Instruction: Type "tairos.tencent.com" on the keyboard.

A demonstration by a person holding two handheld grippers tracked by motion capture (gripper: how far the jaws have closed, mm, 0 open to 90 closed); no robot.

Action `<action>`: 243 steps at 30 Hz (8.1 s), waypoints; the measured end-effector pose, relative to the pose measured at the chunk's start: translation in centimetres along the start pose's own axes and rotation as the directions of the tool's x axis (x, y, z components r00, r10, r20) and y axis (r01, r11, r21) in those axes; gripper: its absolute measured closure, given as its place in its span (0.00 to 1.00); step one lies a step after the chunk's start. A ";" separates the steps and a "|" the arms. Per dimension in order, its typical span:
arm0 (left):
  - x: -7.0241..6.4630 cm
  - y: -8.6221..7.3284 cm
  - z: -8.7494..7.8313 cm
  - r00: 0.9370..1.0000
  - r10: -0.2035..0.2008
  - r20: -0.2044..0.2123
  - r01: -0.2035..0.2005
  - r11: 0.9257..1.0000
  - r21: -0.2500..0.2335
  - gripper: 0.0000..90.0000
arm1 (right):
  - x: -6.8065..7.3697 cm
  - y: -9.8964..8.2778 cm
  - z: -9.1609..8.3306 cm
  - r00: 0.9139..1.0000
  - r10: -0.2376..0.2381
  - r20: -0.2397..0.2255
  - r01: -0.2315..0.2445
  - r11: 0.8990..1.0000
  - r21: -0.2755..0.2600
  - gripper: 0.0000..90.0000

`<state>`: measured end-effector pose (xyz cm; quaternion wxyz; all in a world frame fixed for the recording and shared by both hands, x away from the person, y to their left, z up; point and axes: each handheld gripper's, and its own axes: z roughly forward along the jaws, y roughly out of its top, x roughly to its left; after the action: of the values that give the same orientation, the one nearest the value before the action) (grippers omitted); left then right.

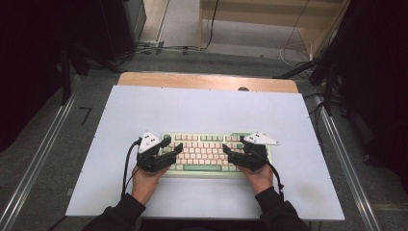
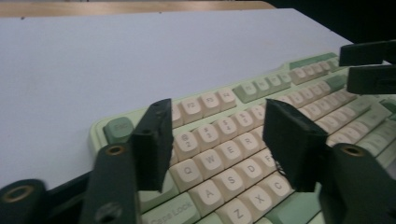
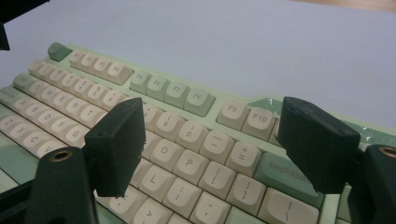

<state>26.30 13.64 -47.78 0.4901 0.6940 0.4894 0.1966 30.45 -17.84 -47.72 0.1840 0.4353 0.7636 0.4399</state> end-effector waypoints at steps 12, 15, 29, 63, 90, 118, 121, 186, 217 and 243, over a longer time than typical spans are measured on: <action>0.4 -0.1 0.4 0.999 0.005 -0.032 -0.004 1.000 0.029 0.37 | 0.0 0.0 0.0 1.000 -0.001 0.000 0.001 1.000 0.001 0.24; 0.4 -0.1 0.3 0.999 0.008 -0.037 -0.007 1.000 0.025 0.37 | 0.0 0.0 0.0 1.000 0.000 0.002 0.000 1.000 0.002 0.24; 0.3 -0.2 0.4 0.999 0.026 -0.033 -0.024 0.999 0.034 0.38 | 0.1 -0.3 -0.5 1.000 -0.014 -0.002 0.014 1.000 -0.019 0.84; 0.5 -0.4 0.4 0.999 0.018 -0.031 -0.017 0.999 0.040 0.41 | 1.6 -2.6 -1.9 0.992 -0.059 -0.111 0.066 0.996 0.056 0.97; 0.5 -0.5 0.4 0.999 0.022 -0.034 -0.021 0.999 0.038 0.41 | 1.7 -2.8 -1.9 0.992 -0.073 -0.106 0.075 0.997 0.015 0.94; 0.4 -0.5 0.4 1.000 0.024 -0.019 -0.023 0.999 0.031 0.45 | 0.2 -2.4 -2.0 0.997 0.017 -0.071 -0.019 0.999 -0.025 0.27; 0.5 -0.5 0.3 0.998 0.008 0.058 -0.009 1.000 0.023 0.72 | 0.3 -2.5 -2.0 0.997 0.017 -0.069 -0.019 1.000 -0.024 0.27; -3.9 0.8 5.7 0.988 0.083 0.131 -0.103 0.983 0.155 0.91 | 0.4 -2.6 -1.7 0.998 0.012 -0.061 -0.013 1.000 -0.010 0.29; -2.6 2.4 3.9 0.998 0.048 0.048 -0.052 0.996 0.071 0.31 | 0.3 -2.6 -1.7 0.998 0.015 -0.058 -0.015 1.000 -0.008 0.29; -2.1 1.6 3.7 0.997 0.053 0.061 -0.060 0.990 0.125 1.00 | 0.4 -2.6 -1.7 0.998 0.013 -0.059 -0.013 1.000 -0.007 0.29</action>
<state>28.95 9.96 -47.61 0.4531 0.7427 0.4668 0.1589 27.78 -19.03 -48.95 0.1603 0.4263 0.7642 0.4567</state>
